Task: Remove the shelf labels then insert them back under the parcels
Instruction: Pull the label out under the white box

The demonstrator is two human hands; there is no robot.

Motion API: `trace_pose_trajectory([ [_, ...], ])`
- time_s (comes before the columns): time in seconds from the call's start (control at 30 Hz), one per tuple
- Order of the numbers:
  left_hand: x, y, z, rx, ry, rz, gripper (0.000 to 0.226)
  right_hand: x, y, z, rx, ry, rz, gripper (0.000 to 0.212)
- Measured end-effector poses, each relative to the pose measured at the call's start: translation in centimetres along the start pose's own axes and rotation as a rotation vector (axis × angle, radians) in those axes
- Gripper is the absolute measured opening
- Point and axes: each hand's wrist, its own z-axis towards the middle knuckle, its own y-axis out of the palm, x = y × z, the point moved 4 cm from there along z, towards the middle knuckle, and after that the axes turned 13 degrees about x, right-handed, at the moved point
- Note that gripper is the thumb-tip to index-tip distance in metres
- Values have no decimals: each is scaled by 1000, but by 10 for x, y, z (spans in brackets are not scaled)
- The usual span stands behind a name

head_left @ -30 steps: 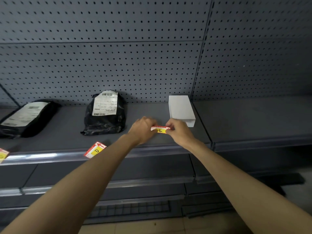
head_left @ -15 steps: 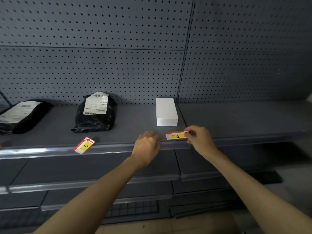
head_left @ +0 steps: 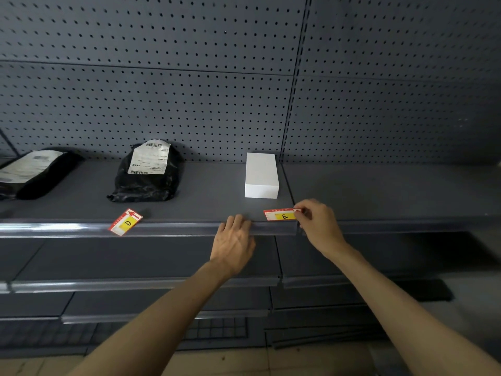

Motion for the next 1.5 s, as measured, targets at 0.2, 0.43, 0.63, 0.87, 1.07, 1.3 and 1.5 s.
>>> trace_pose_trajectory([
  [0.2,0,1,-6,-5,-33,-18,37,0,11,0,-22,2,3,7],
  [0.43,-1,-1,0,-4,-48,-36,37,0,15,4,-39,0,8,7],
  [0.63,-2,1,1,-17,-40,-26,40,-4,24,7,-66,-37,2,8],
  [0.87,-2,-2,-1,-17,-21,-38,37,-5,42,10,-103,-100,-54,10],
  [1.07,-4,-1,0,-27,-8,-45,36,-7,52,10,-188,-183,-171,17],
  [1.3,-11,-3,16,-80,-37,-80,32,-10,52,17,-196,-143,-171,23],
  [1.5,-42,-45,35,-50,-105,-82,22,-38,41,25,-108,-299,-262,22],
])
